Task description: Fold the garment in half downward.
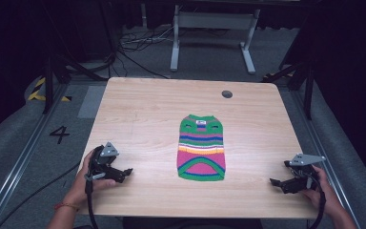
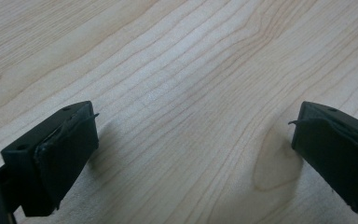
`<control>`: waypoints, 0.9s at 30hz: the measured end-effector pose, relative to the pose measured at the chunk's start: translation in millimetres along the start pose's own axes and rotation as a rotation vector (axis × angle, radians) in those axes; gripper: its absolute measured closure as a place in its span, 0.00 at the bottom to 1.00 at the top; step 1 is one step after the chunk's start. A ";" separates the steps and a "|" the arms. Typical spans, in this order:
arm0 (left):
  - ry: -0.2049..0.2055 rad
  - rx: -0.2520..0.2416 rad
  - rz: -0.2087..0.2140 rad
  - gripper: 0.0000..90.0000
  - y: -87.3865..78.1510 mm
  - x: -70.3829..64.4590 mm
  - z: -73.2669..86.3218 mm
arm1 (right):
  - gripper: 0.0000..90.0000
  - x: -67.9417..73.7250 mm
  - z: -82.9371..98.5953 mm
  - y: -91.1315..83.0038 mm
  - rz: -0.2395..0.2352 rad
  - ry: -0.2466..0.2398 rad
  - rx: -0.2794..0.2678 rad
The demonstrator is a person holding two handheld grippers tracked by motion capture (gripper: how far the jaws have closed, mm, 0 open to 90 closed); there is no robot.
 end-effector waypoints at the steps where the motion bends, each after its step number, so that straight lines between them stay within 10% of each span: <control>1: 0.002 0.002 -0.001 0.02 -0.2 0.7 -1.3 | 0.01 -0.9 -3.1 1.2 -0.003 0.001 0.021; 5: 0.021 -0.016 0.019 0.25 -1.0 3.5 -9.8 | 0.03 -2.4 -13.7 9.6 -0.023 -0.038 0.017; 9: 0.034 -0.018 0.051 0.28 5.4 5.8 -25.2 | 0.25 -1.5 -28.5 14.5 -0.024 -0.024 0.009; 11: 0.042 -0.034 0.050 0.27 6.6 5.4 -35.2 | 0.16 -0.9 -35.9 17.6 -0.026 -0.028 0.023; 17: 0.081 -0.079 0.076 0.30 9.8 3.2 -69.3 | 0.31 11.4 -76.1 27.9 -0.085 -0.151 -0.014; 27: 0.136 -0.093 0.105 0.35 43.2 0.7 -130.5 | 0.59 6.0 -161.8 59.6 -0.118 -0.149 -0.083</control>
Point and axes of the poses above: each handheld gripper's, and its own axes: y roughly forward along the jaws, z roughly out of its underside, x roughly to its left, the point moved 4 cm from there along y, roughly forward along the jaws, and after that the axes turned 4 degrees about -z, right-handed, at the moved point
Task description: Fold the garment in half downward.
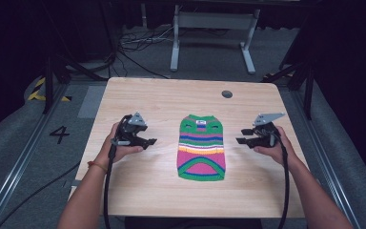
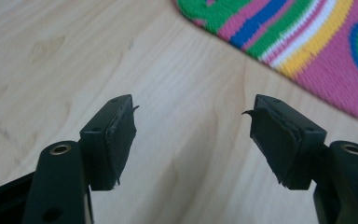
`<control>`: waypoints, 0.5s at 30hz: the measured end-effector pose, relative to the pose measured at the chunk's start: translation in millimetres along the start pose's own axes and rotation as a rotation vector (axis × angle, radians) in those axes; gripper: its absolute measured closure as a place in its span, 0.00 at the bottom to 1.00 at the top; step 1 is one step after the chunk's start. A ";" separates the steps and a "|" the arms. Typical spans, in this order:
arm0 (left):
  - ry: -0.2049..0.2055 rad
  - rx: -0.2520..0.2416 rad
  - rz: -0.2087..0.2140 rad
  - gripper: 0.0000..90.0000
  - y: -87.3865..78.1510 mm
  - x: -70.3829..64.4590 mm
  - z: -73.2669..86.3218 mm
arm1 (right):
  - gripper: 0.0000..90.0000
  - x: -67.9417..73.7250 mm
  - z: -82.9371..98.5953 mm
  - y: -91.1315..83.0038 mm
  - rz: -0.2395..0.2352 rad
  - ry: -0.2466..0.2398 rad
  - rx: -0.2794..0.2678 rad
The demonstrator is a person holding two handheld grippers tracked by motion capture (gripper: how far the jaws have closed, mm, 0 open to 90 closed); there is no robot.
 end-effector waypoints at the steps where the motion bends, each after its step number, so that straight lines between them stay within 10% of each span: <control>1: -0.005 -0.013 -0.002 0.35 6.7 1.4 -6.8 | 0.59 -2.9 -8.9 6.1 0.011 -0.003 0.003; 15: -0.026 -0.023 -0.010 0.43 68.9 14.1 -73.5 | 0.69 -34.3 -61.2 69.6 0.048 0.033 0.015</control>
Point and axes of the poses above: each handheld gripper's, and its own axes: y roughly forward along the jaws, z roughly out of its underside, x roughly to its left, the point moved 4 cm from there along y, roughly forward along the jaws, and after that the axes turned 4 degrees about -z, right-handed, at the moved point
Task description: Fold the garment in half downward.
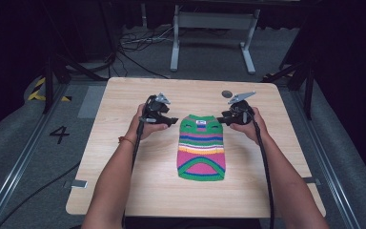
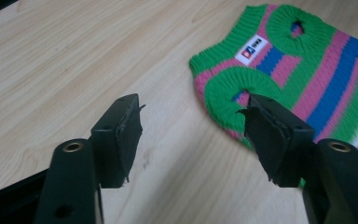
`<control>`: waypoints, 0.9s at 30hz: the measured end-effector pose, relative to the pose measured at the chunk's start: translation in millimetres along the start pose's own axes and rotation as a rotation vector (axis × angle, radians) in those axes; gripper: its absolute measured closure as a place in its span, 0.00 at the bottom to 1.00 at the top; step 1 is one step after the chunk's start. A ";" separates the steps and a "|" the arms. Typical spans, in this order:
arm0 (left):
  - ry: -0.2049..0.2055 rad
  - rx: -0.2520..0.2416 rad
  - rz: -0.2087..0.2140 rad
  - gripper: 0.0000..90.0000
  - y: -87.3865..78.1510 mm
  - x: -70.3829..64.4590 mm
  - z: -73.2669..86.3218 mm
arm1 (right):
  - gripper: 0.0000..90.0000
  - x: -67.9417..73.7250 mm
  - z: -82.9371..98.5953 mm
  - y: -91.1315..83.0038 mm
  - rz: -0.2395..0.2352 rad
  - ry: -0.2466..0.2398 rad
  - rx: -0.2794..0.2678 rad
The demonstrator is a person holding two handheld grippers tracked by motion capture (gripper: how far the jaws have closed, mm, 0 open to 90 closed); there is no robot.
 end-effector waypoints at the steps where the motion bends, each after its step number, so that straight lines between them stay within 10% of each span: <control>1: -0.014 0.014 -0.021 0.43 10.2 -1.8 -5.3 | 0.70 -1.3 -0.3 4.6 -0.003 0.001 0.010; 12: -0.068 0.039 -0.010 0.47 56.4 -7.1 -18.0 | 0.71 -13.0 -2.6 28.3 -0.001 0.064 0.010; 27: -0.065 0.073 0.029 0.52 70.0 -17.4 -13.5 | 0.60 -14.0 6.5 48.2 0.001 0.142 0.055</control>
Point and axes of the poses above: each handheld gripper's, and its own axes: y roughly forward along the jaws, z roughly out of its underside, x roughly to its left, the point moved 4 cm from there along y, roughly forward along the jaws, and after that the axes turned 4 degrees about -z, right-handed, at the moved point
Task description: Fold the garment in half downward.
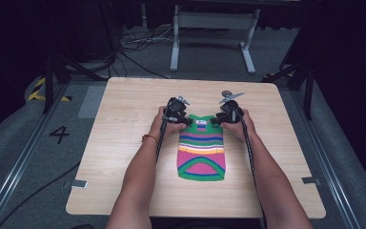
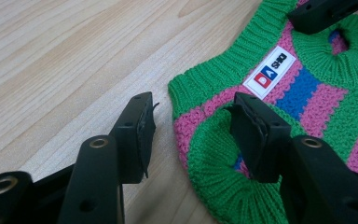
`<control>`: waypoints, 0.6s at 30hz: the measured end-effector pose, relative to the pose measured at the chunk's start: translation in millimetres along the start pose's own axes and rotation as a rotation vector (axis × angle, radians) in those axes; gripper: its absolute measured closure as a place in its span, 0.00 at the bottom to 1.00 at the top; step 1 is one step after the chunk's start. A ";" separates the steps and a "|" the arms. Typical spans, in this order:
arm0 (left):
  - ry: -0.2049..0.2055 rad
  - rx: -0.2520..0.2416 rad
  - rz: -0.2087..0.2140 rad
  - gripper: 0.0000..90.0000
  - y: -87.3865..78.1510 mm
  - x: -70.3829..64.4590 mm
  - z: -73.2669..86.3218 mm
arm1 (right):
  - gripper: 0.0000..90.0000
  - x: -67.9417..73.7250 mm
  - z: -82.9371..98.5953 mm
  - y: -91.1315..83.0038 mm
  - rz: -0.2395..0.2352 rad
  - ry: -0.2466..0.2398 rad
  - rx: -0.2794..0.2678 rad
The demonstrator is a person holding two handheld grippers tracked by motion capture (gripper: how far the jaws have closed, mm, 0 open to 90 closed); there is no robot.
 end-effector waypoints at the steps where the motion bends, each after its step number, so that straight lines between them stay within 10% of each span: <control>1: -0.001 0.001 -0.005 0.52 -0.7 0.9 -0.3 | 0.61 -0.7 0.2 -1.0 -0.007 0.005 -0.004; 6: -0.055 -0.079 -0.022 0.46 -6.7 7.0 -9.4 | 0.67 -2.7 -5.1 -9.8 -0.009 0.009 -0.076; 10: -0.032 -0.060 -0.029 0.44 0.2 2.3 -14.8 | 0.69 -4.7 -3.4 -5.7 0.038 -0.006 -0.042; 18: -0.005 -0.020 0.007 0.56 10.9 -5.1 -10.2 | 0.79 -4.1 -0.2 1.3 -0.015 0.028 -0.033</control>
Point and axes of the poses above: each handheld gripper's, and its own axes: y roughly forward along the jaws, z roughly out of its underside, x roughly to its left, the point moved 4 cm from there along y, roughly forward along the jaws, and after that the axes turned 4 degrees about -z, right-handed, at the moved point
